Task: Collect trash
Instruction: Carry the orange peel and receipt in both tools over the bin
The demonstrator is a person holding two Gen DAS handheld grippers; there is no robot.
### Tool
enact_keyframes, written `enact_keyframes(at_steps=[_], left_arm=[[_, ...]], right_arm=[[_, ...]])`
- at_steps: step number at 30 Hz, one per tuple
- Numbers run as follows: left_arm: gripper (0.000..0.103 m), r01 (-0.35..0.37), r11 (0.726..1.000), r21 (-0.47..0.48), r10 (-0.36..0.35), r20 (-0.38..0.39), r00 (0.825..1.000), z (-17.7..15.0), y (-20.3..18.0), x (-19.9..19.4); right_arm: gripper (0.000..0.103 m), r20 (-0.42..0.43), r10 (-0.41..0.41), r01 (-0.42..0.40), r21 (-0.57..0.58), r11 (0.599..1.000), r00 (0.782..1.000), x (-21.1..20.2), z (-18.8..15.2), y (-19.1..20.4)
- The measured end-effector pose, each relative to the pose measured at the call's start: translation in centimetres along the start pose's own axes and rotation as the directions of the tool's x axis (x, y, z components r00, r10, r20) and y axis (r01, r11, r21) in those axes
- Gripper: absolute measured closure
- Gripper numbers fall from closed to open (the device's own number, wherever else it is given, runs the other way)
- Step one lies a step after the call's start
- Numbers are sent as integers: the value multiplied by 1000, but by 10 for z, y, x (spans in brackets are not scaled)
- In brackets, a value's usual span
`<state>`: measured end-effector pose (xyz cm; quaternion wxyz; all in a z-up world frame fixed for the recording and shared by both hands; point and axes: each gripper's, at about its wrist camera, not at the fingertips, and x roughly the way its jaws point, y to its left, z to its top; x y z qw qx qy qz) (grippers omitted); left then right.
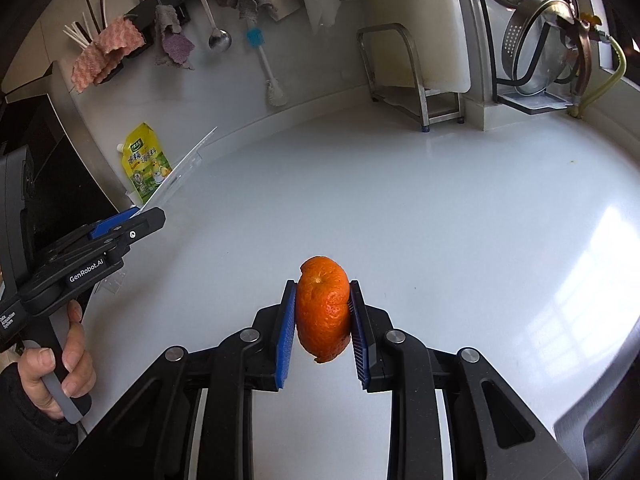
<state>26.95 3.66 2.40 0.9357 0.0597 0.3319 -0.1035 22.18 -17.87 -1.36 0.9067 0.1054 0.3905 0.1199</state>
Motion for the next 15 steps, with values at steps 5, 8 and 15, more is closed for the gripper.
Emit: enact_keyframes(at_steps=[5,8,15], left_arm=[[57,7,1000,6,-7,55,998,-25,-16,-49],[57,33,999,6,-34,82,996,-45,-26,-82],[57,56,998,-10,-54,111,992,-96,-47,-146]], right_arm=[[78,45,-12,12,0,1000,999,-48,-30,17],[78,70,-32,32,7,999,997,-80,-55,23],[78,82,-49,45,49,998,995,-139,-120,28]])
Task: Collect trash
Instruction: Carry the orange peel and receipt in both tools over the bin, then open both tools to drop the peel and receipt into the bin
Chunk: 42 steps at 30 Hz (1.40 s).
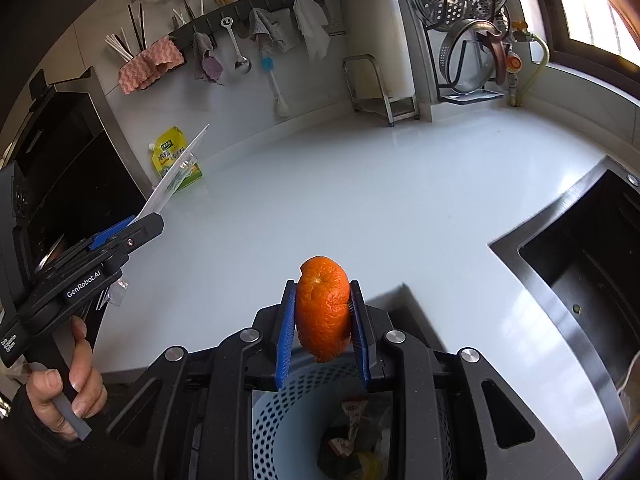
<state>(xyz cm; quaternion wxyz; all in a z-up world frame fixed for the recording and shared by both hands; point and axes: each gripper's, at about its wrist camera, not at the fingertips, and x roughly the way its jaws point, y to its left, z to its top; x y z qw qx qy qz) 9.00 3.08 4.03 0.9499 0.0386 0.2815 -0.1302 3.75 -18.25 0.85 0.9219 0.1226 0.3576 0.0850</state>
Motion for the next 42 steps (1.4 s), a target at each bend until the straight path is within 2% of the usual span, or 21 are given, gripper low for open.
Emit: enact_keyframes(at_steps=[7,15,22,26,36,42], left_arm=[[57,-3,1000,-22,2,-14,1000,-51,-25,-45],[57,18,999,-37,-21,-78,997,-97,-51,-71],[57,30,999,-22,-33,-154,988,-130,-65,-69],[57,45,999,-27,-49,-191,980,-141,-70,-61],[56,54,998,-19,-57,-263,963,-154,-79,-38],[54,66,998,-12,-67,-277,959,-161,-81,-33]], right_arm=[[78,-10,-71,71,-16,997,997,-41,-62,0],[78,-27,-67,66,-22,998,997,-67,-107,-2],[78,-34,-51,51,-1,999,998,-72,-127,-6],[78,-50,-69,68,-11,998,996,-65,-135,-6],[78,-107,-81,82,1,997,991,-45,-145,-18],[77,-135,-84,85,3,996,987,-34,-147,-21]])
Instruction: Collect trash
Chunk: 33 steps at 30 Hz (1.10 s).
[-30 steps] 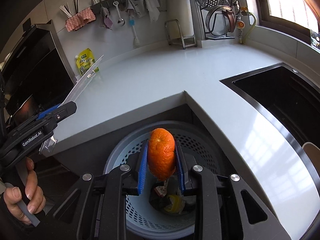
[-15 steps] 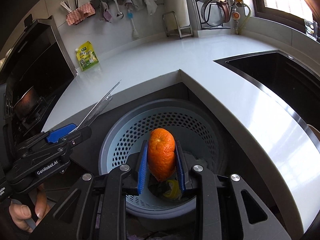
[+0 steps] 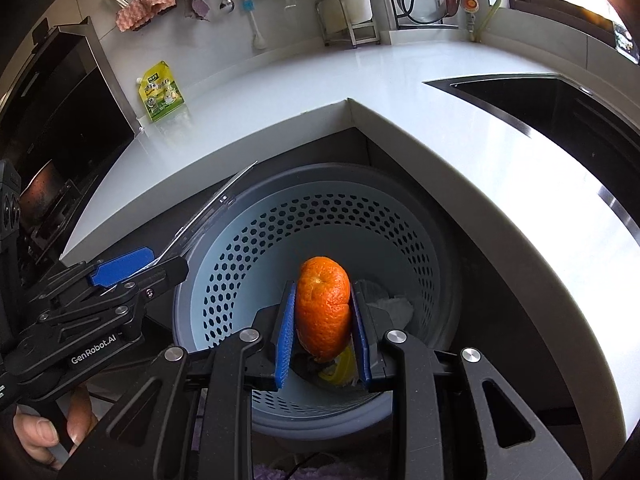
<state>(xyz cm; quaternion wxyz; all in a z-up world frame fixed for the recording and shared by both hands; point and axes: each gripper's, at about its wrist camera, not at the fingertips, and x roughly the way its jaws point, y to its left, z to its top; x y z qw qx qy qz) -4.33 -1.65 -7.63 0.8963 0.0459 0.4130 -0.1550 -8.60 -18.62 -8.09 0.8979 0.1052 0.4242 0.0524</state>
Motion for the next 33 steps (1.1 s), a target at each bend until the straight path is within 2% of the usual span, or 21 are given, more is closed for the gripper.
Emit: enact_keyframes(at_steps=[4,5,6,8,16,25,33], left_arm=[[53,0,1000,7,0,1,1000,0,-1,0],[50,-1,1000,8,1,1,1000,0,-1,0],[46,-2,1000,7,2,2,1000,1,-1,1],[34,-8,1000,-1,8,5,1000,1,1,1],[32,-40,999,-26,40,-12,999,3,7,5],[25,-78,996,-38,78,1,997,3,10,2],[25,-94,995,-38,93,-6,996,2,10,1]], right_arm=[[73,-9,-5,5,2,1000,1000,5,-1,0],[65,-6,-5,5,3,1000,1000,4,-1,0],[50,-1,-7,7,2,1000,1000,3,-1,0],[40,26,-18,18,1,1000,1000,-1,0,0],[40,30,-29,28,24,999,999,-3,3,-6],[39,38,-54,53,42,998,998,-6,5,-10],[39,43,-62,59,57,997,997,-8,4,-15]])
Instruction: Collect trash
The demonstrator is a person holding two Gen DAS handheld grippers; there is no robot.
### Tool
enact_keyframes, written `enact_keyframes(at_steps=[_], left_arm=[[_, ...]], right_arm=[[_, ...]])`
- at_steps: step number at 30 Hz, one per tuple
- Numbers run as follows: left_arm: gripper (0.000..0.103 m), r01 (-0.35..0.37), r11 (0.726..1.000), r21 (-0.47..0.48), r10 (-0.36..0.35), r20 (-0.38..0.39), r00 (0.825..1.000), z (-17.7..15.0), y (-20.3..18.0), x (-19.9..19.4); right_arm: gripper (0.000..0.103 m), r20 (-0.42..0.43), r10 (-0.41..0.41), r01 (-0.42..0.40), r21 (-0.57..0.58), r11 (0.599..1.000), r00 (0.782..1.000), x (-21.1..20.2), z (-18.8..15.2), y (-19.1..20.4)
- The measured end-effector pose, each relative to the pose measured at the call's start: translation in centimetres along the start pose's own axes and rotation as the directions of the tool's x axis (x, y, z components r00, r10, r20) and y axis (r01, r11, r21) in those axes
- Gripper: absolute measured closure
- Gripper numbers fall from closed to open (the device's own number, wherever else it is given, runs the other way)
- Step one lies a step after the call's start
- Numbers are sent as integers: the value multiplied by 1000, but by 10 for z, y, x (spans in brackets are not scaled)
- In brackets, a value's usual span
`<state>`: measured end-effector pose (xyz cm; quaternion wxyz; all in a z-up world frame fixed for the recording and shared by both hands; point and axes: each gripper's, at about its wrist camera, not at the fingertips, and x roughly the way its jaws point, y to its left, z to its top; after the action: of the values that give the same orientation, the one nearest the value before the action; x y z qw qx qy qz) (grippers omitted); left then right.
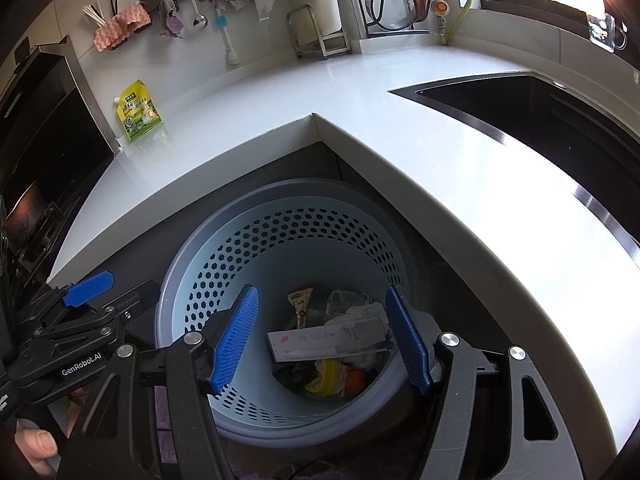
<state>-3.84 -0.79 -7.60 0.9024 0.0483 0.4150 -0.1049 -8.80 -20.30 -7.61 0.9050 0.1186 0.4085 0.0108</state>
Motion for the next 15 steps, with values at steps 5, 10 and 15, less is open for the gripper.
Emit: enact_keyframes(at_steps=[5,10,15], left_arm=[[21,-16,1000,-2,16,0,1000,0,1,0],[20,-29,1000,-9,29,2,1000,0,2,-1],[17,-41,999,-14,41,5,999,1,4,-3]], right_arm=[[39,1,-3,3,-3,1000,1000,0,1,0],[38,7,-17,17,-13,1000,1000,-1,1,1],[37,7,-20,21,-14,1000,1000,-1,0,3]])
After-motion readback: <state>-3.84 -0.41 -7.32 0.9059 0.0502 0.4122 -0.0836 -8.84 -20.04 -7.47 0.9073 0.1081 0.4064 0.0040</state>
